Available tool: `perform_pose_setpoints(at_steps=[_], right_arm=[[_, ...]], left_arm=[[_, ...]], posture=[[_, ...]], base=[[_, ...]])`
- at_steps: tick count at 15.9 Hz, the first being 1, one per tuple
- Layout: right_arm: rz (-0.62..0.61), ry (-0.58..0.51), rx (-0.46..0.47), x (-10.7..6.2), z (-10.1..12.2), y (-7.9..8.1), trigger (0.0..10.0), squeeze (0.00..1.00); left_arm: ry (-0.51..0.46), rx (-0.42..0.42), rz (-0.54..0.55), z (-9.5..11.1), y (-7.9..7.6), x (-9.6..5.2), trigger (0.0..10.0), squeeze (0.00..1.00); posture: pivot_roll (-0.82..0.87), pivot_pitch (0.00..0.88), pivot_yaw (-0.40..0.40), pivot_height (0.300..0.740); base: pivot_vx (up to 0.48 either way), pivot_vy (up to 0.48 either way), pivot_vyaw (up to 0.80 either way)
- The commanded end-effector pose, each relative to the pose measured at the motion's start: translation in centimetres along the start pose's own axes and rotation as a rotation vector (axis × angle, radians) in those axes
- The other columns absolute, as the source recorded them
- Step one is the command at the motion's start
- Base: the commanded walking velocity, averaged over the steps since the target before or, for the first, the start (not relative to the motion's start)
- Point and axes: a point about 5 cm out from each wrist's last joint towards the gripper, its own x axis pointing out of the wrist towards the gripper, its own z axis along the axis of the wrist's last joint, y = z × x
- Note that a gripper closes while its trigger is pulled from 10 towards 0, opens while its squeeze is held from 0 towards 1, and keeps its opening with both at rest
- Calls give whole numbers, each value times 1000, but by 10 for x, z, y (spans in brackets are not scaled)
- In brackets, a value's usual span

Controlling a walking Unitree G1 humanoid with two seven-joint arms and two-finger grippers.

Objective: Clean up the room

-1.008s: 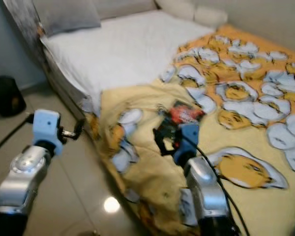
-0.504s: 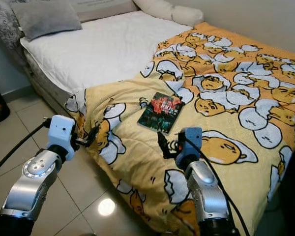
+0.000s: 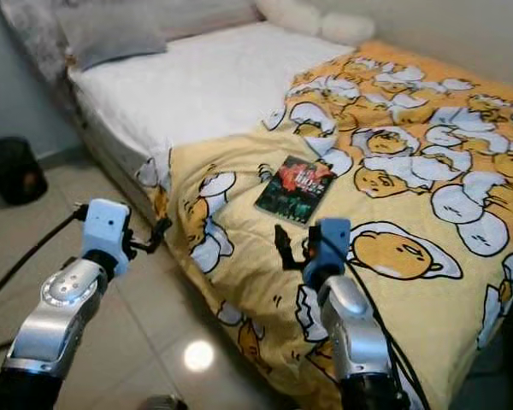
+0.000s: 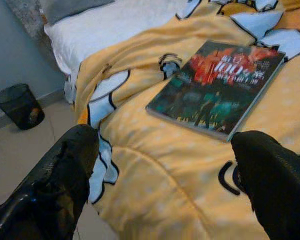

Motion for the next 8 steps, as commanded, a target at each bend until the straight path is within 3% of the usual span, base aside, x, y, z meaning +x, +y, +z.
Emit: perform_pose_setpoints(at_steps=[1, 6, 8], right_arm=[[0, -4, -6, 1, 2, 1, 10000, 0], [2, 1, -10, 4, 3, 1, 10000, 0], [-5, 0, -6, 6, 4, 0, 10000, 0]], left_arm=[[-11, 10, 10, 4, 2, 3, 10000, 0], [-33, -10, -2, 7, 3, 4, 10000, 0], [-35, -12, -7, 7, 2, 4, 10000, 0]], posture=[[42, 0, -6, 740], [43, 0, -3, 740], [47, 0, -7, 740]], base=[[0, 0, 0], [0, 0, 0], [306, 0, 0]])
